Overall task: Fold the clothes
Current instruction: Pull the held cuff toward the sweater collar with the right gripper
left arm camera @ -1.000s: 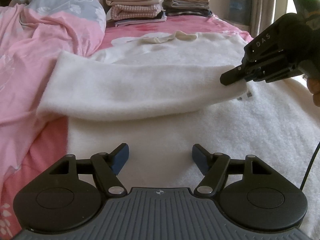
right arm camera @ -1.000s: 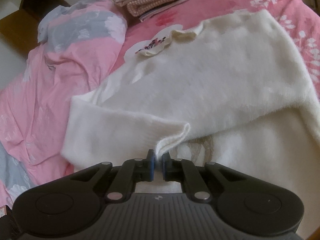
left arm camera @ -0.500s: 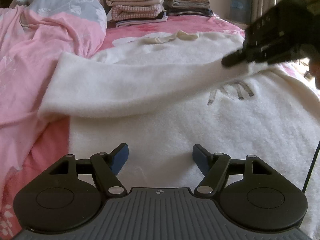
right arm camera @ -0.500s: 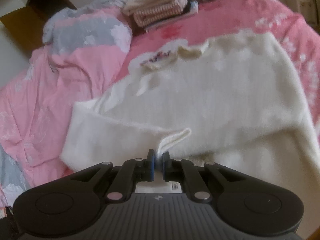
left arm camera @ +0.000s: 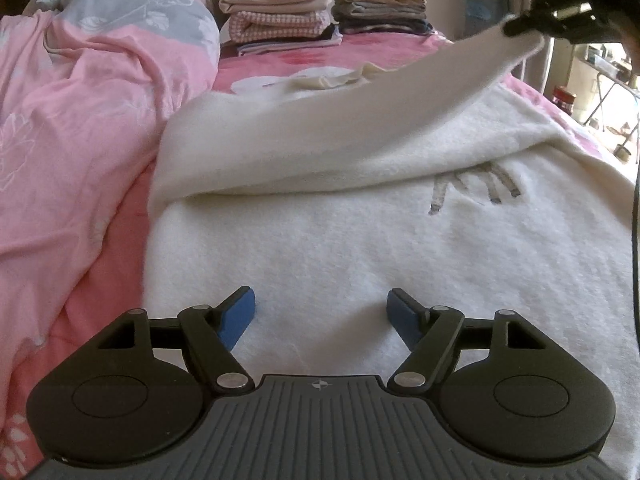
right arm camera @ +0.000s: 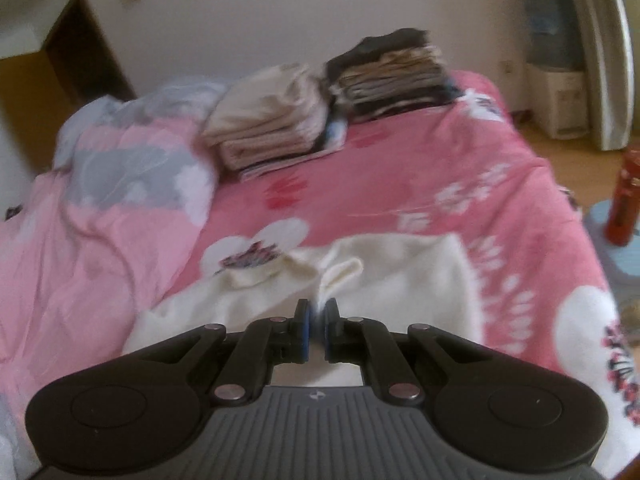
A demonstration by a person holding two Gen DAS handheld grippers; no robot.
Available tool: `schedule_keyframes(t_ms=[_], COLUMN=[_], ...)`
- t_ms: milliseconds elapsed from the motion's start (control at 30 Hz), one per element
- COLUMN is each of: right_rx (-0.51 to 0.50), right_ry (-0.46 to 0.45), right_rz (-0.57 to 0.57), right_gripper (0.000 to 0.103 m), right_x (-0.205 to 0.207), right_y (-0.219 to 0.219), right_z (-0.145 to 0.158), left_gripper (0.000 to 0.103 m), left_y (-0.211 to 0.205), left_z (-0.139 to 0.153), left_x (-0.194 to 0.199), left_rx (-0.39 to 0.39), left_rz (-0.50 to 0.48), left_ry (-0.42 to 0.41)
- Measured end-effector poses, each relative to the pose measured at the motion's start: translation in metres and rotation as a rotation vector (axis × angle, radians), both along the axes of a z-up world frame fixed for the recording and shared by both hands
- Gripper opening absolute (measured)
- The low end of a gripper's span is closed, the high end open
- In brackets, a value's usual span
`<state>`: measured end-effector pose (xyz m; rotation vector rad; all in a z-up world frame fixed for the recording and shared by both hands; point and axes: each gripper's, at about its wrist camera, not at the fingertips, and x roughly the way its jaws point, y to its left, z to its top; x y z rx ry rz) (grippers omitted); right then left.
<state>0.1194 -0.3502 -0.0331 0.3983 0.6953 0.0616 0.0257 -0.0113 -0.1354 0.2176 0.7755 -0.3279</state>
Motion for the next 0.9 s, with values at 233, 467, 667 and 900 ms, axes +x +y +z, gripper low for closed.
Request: schedule_keyframes(t_ms=[233, 467, 667, 900], right_rx=[-0.015, -0.013, -0.037, 0.069], right_ry=[0.044, -0.041, 0.098, 0.065], right_rz=[-0.018, -0.002, -0.018, -0.031], right_gripper=[0.005, 0.005, 0.005, 0.005], right_x=[0.003, 0.015, 0.021, 0.023], right_y=[-0.012, -0.02, -0.036, -0.053], right_z=[-0.021, -0.002, -0.05, -0.048], left_gripper=[0.074, 0.074, 0.074, 0.074], left_y=[0.007, 0.02, 0.02, 0.021], left_z=[0.012, 0.021, 0.005, 0.005], left_x=[0.008, 0.038, 0.038, 0.04], left_rx=[0.009, 0.046, 0.046, 0.037], left_rz=[0.015, 0.07, 0.082, 0.076], left_ry=[-0.028, -0.057, -0.017, -0.018])
